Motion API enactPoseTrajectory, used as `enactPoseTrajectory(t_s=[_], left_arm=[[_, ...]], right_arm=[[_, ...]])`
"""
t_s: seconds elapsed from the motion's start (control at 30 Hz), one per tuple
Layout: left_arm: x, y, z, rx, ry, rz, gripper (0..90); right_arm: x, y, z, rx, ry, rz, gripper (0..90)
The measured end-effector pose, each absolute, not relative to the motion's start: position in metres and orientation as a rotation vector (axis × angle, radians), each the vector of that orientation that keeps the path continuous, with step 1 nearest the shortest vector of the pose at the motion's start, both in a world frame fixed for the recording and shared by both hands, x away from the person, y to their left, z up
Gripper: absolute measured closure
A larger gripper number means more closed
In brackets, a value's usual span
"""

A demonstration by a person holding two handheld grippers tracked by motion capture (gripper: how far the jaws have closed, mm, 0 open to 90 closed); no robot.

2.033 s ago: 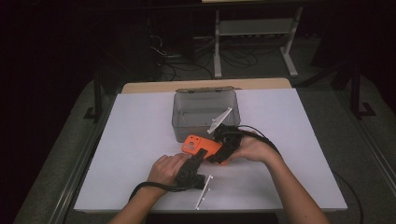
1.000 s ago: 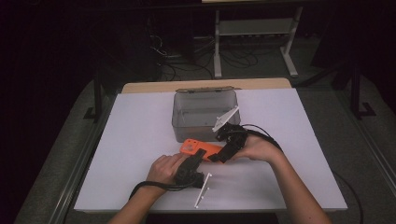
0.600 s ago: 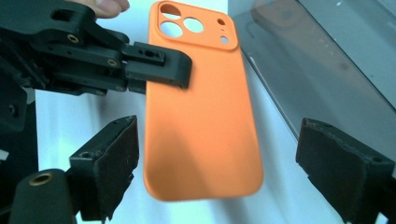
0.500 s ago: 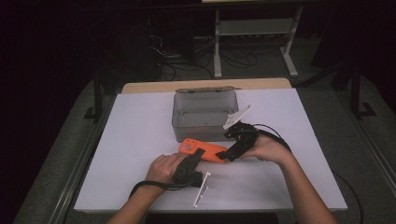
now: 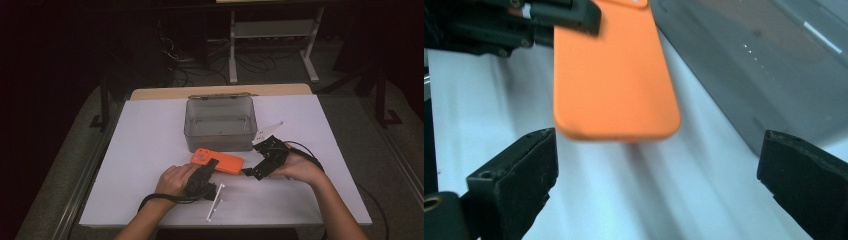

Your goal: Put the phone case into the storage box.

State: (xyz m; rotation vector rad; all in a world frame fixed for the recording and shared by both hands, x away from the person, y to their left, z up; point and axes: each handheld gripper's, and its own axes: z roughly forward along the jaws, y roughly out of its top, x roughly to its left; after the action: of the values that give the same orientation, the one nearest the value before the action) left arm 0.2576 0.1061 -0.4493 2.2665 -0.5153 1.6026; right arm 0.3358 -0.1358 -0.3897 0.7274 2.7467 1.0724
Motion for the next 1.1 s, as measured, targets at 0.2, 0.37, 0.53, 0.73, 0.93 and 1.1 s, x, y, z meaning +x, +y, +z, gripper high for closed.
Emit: enactPoseTrajectory(t_s=[0.2,0.37,0.53,0.73,0.93,1.1], left_arm=[[0.258,0.107,-0.449,2.271,-0.512,1.606,80.1],[0.258,0.106,-0.449,2.271,-0.513,1.605,80.1],[0.258,0.106,-0.449,2.272,-0.509,1.603,80.1],[0.258,0.107,-0.449,2.271,-0.504,1.601,80.1],[0.258,0.107,-0.449,2.272,-0.503,1.599,80.1],[0.257,0.107,-0.448,2.264,-0.497,1.596,80.2]], right_arm=[[0.325,-0.148,-0.398,0.737,2.688,1.104,0.9],[0.316,-0.161,-0.405,0.788,2.625,1.136,0.0],[0.306,-0.172,-0.416,0.852,2.555,1.174,0.1],[0.292,-0.181,-0.426,0.885,2.473,1.151,0.0],[0.284,-0.185,-0.435,0.942,2.395,1.16,0.0],[0.279,-0.188,-0.441,0.97,2.375,1.184,0.0]])
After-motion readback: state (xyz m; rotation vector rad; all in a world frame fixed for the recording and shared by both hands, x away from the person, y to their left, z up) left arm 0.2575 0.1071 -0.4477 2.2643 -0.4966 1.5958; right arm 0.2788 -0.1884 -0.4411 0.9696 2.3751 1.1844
